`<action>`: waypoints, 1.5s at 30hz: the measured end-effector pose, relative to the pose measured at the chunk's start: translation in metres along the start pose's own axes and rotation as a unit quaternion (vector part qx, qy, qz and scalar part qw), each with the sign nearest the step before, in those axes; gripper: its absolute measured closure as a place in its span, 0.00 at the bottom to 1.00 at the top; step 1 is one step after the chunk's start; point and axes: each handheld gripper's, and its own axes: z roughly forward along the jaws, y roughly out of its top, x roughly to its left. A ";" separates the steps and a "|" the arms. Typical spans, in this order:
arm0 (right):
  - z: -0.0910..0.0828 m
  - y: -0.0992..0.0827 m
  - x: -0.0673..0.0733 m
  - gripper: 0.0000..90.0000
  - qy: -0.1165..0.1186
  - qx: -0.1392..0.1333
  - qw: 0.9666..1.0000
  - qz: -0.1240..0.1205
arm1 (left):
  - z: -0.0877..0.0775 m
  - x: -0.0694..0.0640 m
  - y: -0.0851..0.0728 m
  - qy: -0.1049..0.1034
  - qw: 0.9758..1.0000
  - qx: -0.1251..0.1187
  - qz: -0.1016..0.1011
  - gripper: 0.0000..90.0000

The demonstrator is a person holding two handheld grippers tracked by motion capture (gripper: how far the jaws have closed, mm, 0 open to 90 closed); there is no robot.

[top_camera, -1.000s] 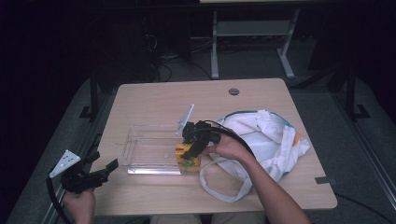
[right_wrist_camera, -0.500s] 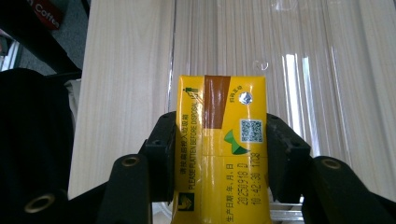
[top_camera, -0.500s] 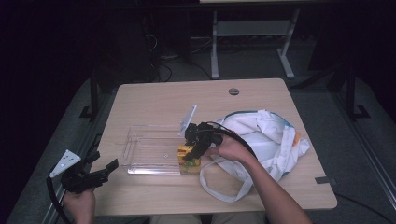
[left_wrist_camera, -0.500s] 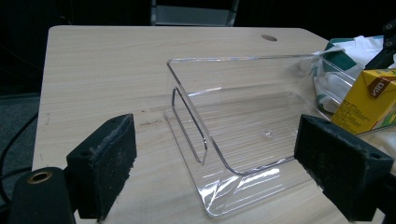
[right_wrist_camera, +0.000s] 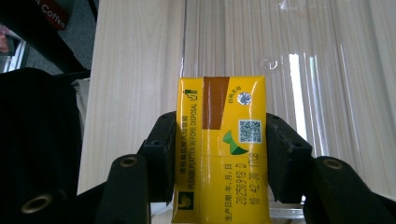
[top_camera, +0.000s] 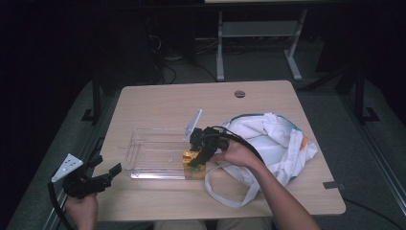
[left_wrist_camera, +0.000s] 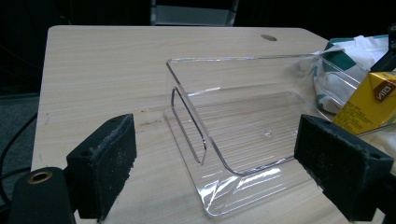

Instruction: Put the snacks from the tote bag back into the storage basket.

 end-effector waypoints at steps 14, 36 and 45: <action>0.000 0.000 0.002 0.55 0.002 -0.004 1.000 0.006 | 0.000 0.000 0.000 0.000 1.000 0.002 0.000 0.14; -0.033 -0.013 -0.001 0.37 -0.026 -0.034 0.998 0.035 | 0.001 -0.001 0.000 0.000 1.000 0.000 -0.002 0.14; -0.050 -0.024 -0.003 0.35 -0.041 -0.048 0.996 0.055 | 0.002 -0.001 0.000 -0.002 1.000 0.002 -0.001 0.14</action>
